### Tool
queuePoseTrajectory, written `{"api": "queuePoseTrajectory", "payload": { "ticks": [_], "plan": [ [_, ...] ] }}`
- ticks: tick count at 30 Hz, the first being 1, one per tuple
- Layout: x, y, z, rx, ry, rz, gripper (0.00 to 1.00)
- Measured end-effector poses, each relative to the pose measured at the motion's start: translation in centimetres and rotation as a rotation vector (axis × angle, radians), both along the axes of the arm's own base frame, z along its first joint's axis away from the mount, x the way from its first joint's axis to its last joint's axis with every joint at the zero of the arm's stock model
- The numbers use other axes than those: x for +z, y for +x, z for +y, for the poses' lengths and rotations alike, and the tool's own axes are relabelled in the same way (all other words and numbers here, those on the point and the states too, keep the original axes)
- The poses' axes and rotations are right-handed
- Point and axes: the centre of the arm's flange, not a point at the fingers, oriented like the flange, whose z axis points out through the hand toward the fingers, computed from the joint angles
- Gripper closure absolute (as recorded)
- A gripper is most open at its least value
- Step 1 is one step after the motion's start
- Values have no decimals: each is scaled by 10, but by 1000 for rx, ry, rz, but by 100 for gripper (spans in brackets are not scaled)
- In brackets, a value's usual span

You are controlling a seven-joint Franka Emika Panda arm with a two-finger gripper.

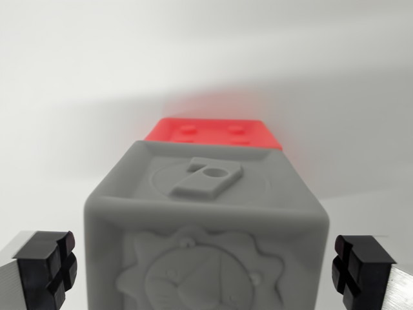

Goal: Destack cube

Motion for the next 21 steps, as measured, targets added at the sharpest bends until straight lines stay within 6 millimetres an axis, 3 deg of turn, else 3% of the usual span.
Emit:
{"api": "queuePoseTrajectory", "payload": {
  "ticks": [6,7,21],
  "plan": [
    [-7,0,0,1,0,0,0],
    [-8,0,0,1,0,0,100],
    [-7,0,0,1,0,-1,100]
  ]
}}
